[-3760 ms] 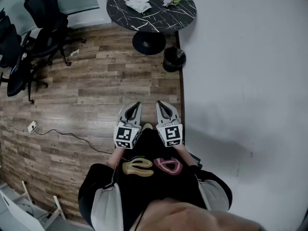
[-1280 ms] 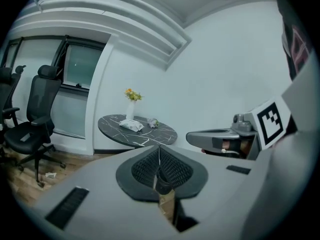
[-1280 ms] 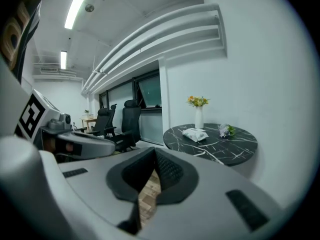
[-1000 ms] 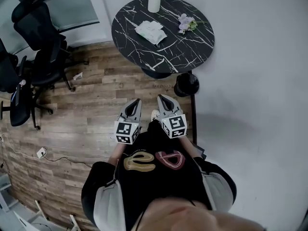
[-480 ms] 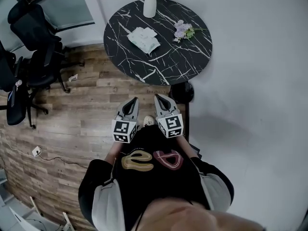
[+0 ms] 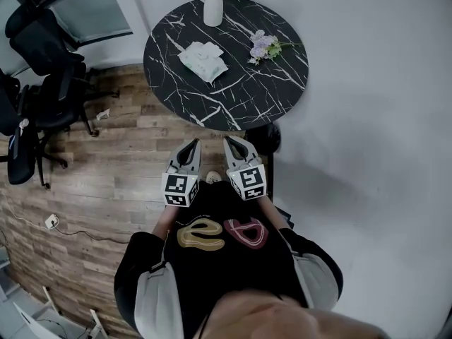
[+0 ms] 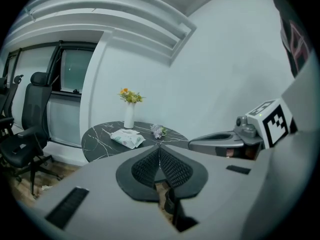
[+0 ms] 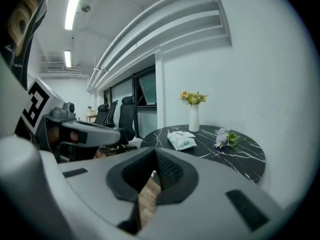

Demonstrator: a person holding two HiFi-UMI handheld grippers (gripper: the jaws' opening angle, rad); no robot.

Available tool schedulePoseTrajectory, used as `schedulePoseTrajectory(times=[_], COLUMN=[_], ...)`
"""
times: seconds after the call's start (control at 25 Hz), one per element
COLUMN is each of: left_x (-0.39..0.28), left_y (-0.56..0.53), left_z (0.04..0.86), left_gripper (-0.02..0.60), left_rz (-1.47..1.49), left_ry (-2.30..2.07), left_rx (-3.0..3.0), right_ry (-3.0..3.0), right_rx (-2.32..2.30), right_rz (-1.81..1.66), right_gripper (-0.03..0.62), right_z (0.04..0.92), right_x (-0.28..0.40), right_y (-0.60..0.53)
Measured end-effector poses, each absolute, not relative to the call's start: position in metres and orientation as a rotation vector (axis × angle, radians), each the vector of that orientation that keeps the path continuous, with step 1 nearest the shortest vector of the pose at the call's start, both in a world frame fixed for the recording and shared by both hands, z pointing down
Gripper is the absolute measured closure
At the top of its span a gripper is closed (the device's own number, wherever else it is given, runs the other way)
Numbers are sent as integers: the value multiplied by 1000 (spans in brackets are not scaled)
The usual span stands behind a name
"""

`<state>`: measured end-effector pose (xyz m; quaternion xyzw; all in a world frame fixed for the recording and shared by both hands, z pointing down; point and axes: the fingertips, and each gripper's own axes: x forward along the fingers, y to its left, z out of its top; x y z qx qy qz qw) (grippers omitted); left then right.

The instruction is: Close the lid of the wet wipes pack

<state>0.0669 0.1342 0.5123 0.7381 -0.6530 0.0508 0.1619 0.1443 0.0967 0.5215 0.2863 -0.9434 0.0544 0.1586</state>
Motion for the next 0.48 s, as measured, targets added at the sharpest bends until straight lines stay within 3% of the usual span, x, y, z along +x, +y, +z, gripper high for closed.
schedulePoseTrajectory(times=[0.48], left_x=[46], left_y=[107], left_z=[519], left_gripper=[563], left_rz=[151], left_ry=[-1847], left_rx=[2102], right_ry=[-2676], right_rx=[842], right_rz=[207], right_gripper=[583], right_z=[528], right_x=[131], right_y=[72])
